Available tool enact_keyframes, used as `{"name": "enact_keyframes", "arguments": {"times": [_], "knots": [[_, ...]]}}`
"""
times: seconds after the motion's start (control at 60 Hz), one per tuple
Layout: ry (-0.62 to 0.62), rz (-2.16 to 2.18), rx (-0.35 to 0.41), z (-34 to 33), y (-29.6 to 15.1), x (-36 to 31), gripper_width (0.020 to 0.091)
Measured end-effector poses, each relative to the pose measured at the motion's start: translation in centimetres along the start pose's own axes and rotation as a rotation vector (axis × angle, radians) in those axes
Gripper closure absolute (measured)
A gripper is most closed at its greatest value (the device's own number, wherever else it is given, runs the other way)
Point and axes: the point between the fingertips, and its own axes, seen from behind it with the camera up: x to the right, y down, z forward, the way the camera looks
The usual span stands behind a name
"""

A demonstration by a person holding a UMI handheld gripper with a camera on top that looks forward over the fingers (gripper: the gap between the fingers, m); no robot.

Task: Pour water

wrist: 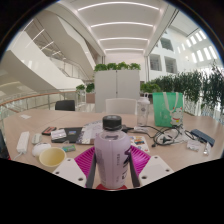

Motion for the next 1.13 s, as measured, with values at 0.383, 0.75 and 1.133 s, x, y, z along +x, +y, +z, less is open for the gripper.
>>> {"name": "enact_keyframes", "arguments": {"times": [0.383,0.75,1.133], "knots": [[-0.029,0.013,-0.029,-0.5,2.0,-0.5,0.0529],[-0.008,0.048,-0.329,-10.3,3.4,-2.8,0.0271],[0.240,0.055,-0.265,-25.5,-5.4,-9.4,0.0264]]}}
